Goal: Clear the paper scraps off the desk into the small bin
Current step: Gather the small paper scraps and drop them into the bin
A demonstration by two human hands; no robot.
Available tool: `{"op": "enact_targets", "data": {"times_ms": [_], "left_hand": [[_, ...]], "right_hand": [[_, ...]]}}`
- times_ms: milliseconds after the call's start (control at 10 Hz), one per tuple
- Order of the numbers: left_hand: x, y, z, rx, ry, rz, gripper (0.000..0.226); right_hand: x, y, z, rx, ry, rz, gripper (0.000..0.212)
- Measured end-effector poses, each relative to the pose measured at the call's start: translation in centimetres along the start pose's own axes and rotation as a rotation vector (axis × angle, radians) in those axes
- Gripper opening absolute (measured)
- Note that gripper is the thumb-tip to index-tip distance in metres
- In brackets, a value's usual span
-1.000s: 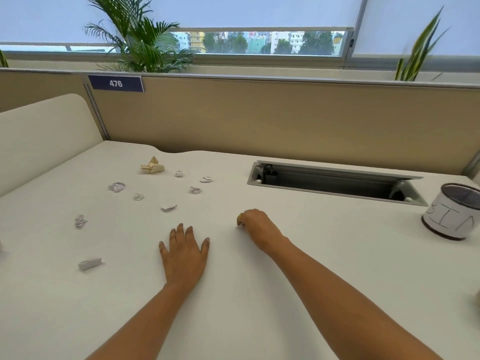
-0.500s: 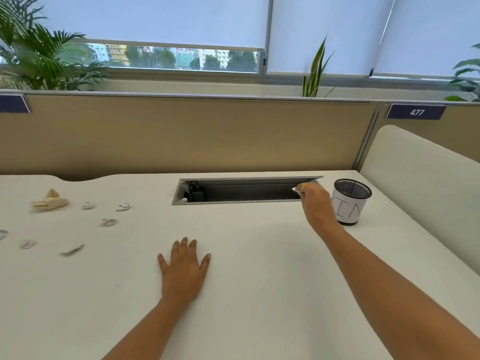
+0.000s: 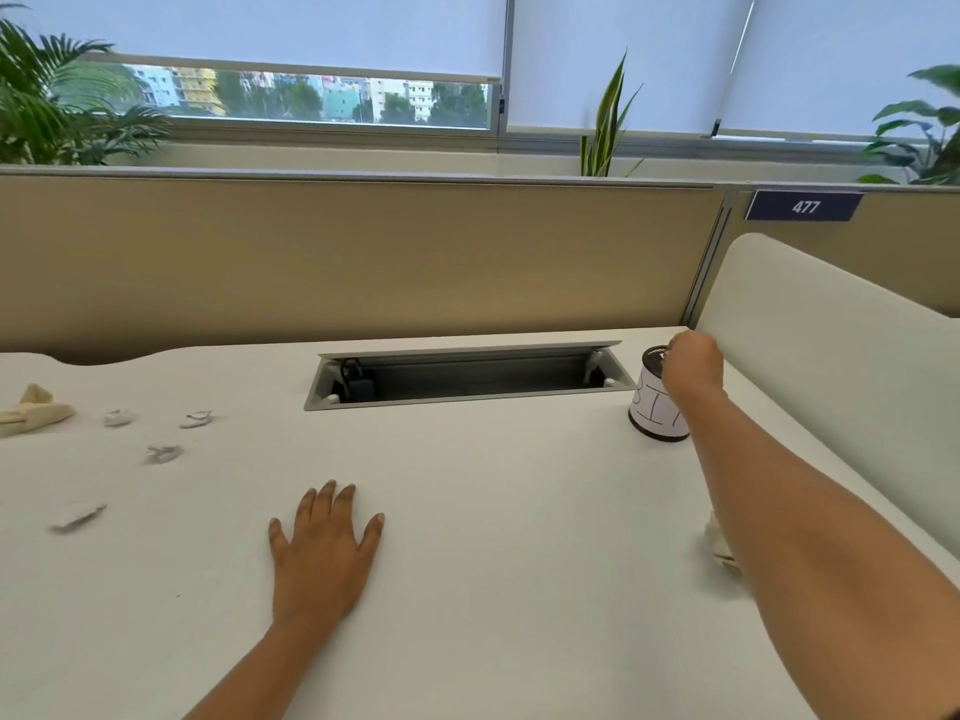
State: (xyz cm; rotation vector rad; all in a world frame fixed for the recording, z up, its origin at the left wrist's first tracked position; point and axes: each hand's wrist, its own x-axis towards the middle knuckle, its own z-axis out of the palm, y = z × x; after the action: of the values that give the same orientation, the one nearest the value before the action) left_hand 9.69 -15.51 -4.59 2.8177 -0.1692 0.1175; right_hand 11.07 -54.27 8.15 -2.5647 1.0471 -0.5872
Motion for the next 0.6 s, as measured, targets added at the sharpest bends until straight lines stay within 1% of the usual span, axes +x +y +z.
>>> {"op": "enact_targets", "data": {"times_ms": [200,300,400,500,600], "left_hand": [[0.03,0.07,-0.02,-0.02,-0.001,-0.003,0.054],[0.0,0.09,-0.07,-0.02,-0.002,-0.005,0.053],[-0.06,0.2,-0.17,-0.017,0.003,-0.006,0.053],[-0.17,0.25,-0.24,0.004,0.009,-0.001,0.054],[-0.15,0.21,-0.18,0.011,0.012,-0.002,0.054]], "right_hand": [[0.55,0.95,0.82,-0.025,-0.023,-0.013,0.026],[0.31,1.1,1.23,-0.028,-0.005,-0.037,0.026],[0.35,1.2,1.19,0.037,0.056,-0.038,0.023],[0.63,1.27,0.82,0.051,0.129,-0.032,0.021],[0.81,1.4,0.7,0.063,0.124,-0.027,0.02]]}}
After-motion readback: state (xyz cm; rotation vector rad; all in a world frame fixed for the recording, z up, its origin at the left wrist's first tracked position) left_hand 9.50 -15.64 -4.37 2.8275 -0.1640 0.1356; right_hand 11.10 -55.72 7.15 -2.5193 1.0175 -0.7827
